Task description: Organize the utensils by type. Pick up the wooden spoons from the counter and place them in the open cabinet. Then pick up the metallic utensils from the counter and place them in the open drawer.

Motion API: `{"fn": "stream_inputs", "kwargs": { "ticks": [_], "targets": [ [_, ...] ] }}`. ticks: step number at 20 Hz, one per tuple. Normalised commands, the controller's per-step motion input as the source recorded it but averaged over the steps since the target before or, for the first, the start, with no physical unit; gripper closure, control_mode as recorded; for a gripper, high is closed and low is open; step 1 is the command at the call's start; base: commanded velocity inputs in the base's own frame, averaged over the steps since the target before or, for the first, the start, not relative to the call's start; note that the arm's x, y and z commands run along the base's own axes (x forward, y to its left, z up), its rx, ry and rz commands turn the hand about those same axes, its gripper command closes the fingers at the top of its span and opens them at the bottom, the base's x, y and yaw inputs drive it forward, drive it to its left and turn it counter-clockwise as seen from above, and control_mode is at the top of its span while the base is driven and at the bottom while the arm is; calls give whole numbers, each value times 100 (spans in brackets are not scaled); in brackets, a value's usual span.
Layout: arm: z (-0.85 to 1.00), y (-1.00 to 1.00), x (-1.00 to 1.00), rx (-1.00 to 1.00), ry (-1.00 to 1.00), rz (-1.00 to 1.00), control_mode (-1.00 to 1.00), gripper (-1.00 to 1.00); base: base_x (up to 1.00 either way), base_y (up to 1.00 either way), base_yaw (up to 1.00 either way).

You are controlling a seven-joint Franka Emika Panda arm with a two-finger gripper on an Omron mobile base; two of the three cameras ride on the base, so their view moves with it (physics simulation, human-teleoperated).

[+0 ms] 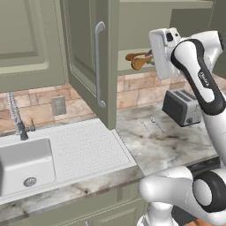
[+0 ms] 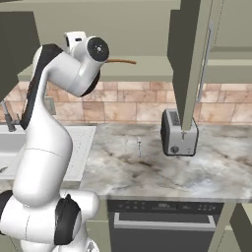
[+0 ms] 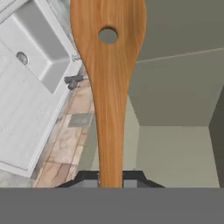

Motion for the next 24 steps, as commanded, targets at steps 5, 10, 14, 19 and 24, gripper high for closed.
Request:
{"fn": "stream_inputs", "kwargs": {
  "ticks": [5,10,14,19,24],
  "targets": [
    [7,35,44,4,-6,-5,-100,100,0,0,0],
    [4,27,36,0,-4,-7,-100,100,0,0,0],
    [5,18,32,0,0,-2,-100,100,0,0,0],
    [8,23,31,0,0,-1,-100,100,0,0,0],
    [12,25,32,0,0,0,-100,100,0,0,0]
  ]
}}
